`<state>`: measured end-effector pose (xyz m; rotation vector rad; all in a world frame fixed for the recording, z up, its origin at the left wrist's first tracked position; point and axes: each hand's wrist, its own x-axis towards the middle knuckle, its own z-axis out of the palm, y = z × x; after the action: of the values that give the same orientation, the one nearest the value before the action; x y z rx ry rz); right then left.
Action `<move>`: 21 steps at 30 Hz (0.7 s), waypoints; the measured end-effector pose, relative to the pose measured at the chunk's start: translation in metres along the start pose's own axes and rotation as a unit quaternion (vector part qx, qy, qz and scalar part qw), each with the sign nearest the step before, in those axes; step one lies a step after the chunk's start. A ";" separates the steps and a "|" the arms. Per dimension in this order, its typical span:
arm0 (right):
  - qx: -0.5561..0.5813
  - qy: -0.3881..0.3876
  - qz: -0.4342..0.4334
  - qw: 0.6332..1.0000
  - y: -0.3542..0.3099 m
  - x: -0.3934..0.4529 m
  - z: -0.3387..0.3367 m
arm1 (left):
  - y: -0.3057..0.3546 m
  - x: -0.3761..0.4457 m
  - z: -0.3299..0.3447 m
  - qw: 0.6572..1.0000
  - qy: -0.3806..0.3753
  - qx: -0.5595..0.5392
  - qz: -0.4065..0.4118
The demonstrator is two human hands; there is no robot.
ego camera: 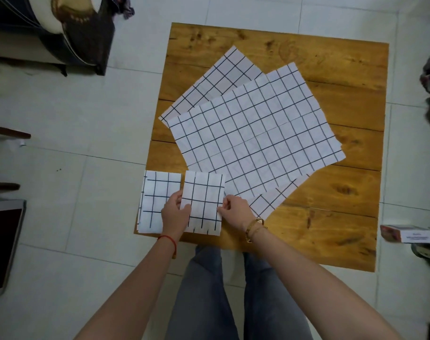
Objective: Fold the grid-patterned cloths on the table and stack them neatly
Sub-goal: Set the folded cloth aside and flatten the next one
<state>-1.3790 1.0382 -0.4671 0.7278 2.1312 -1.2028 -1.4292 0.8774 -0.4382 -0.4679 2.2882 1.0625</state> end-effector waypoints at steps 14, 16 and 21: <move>-0.054 0.062 0.073 0.994 -0.009 -0.004 0.052 | -0.043 0.014 -0.035 0.991 -0.106 0.037 0.069; -0.058 0.066 0.076 0.993 -0.008 -0.005 0.053 | -0.045 0.013 -0.036 0.992 -0.091 0.040 0.079; -0.070 0.117 0.088 0.987 -0.008 -0.012 0.047 | -0.046 0.012 -0.040 0.987 -0.054 0.058 0.142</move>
<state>-1.3659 0.9911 -0.4742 1.0116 2.2572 -0.9020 -1.4279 0.8167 -0.4511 -0.0363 2.3501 1.0499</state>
